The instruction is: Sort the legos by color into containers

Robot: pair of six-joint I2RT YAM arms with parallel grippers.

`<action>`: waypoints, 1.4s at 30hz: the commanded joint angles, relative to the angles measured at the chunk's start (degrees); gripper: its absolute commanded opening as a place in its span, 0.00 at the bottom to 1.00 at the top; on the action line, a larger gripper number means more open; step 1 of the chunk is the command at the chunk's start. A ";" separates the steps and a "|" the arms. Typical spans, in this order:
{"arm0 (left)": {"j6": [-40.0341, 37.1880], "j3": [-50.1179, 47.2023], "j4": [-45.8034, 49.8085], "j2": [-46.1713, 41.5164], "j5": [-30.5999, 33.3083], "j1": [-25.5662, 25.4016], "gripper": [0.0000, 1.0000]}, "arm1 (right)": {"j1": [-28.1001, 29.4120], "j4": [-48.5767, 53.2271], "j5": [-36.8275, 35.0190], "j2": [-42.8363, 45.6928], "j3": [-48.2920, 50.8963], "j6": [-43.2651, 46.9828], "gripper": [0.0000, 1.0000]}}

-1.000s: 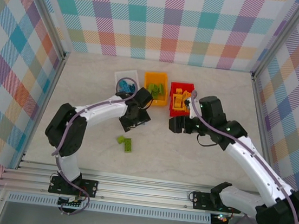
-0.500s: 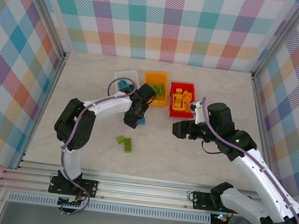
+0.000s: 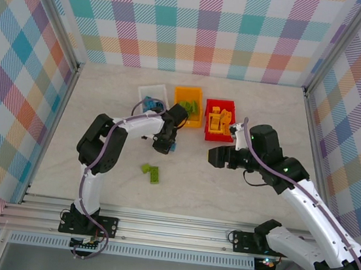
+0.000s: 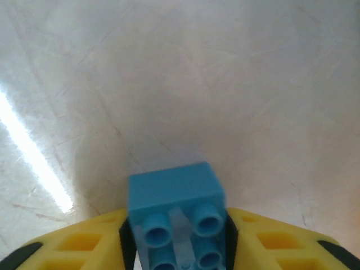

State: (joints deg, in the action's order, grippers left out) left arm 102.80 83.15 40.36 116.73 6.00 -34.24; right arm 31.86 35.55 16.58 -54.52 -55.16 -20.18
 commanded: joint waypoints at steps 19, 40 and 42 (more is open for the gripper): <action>-55.06 32.09 15.62 -0.17 0.20 17.74 0.24 | 0.92 -14.58 6.38 -3.25 -2.04 -0.91 0.72; -64.02 52.02 15.99 21.18 -5.59 19.82 0.40 | 4.00 -15.69 3.98 -8.75 -3.42 -1.60 0.72; -63.99 52.09 16.17 20.33 -6.14 19.82 0.49 | 4.09 -15.08 3.99 -8.98 -3.64 -1.44 0.72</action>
State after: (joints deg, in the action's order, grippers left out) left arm 39.51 133.58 55.48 137.43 1.30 -14.11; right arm 35.62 21.80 20.43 -63.31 -58.63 -21.47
